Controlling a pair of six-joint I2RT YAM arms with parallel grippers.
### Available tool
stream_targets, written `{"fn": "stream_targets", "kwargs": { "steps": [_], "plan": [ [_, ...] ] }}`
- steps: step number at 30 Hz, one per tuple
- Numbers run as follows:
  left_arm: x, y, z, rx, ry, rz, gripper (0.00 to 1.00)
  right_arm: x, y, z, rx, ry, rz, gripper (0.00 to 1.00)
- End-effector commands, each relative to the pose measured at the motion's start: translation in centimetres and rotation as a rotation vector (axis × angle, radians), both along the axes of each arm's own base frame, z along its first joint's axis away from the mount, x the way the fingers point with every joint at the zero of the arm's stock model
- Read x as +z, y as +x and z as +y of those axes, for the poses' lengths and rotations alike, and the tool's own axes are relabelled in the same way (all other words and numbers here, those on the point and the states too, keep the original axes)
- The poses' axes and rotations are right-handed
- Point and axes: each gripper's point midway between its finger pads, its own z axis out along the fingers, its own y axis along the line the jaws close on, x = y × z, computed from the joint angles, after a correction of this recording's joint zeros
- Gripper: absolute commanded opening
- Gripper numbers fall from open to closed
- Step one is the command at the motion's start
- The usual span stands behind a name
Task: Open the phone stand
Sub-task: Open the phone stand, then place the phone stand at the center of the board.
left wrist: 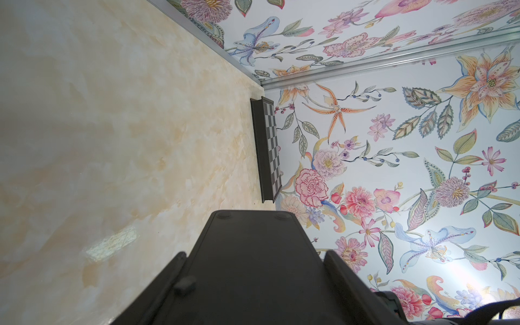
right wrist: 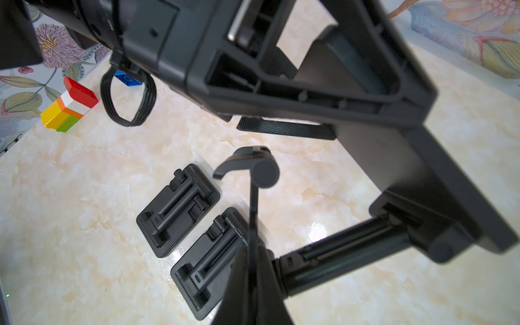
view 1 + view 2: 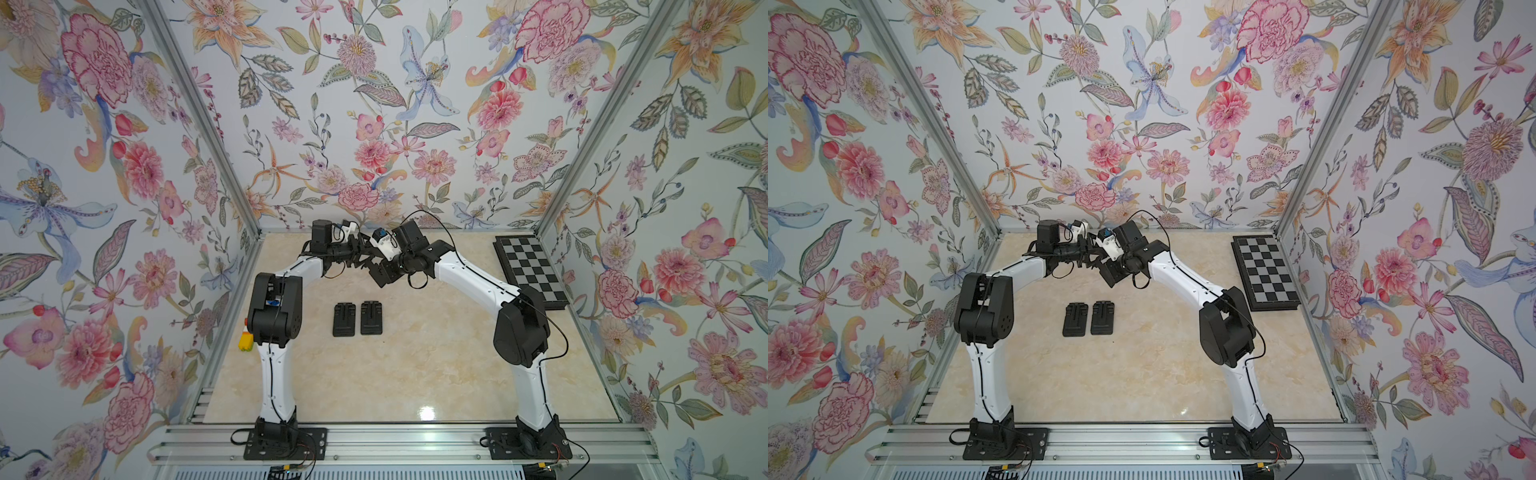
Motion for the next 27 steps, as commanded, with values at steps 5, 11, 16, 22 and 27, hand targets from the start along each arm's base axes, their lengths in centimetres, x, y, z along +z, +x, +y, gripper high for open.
{"fn": "stream_targets", "kwargs": {
  "steps": [5,11,16,22,27],
  "plan": [
    [2.5,4.4,4.4,0.243,0.117,-0.21,0.4,5.3,-3.1,0.2,0.088,0.156,0.114,0.0],
    [3.6,4.0,6.3,0.342,0.186,-0.257,0.81,5.2,-0.1,-2.8,0.006,0.159,0.147,0.0],
    [5.0,4.0,7.3,0.404,0.23,-0.305,0.97,4.8,1.7,-5.0,-0.056,0.176,0.192,0.0],
    [5.9,3.3,8.2,0.447,0.273,-0.339,0.98,4.5,4.0,-7.4,-0.142,0.197,0.231,0.0],
    [6.2,2.0,8.5,0.464,0.352,-0.373,0.98,4.3,6.8,-9.1,-0.232,0.23,0.306,0.0]
  ]
}}
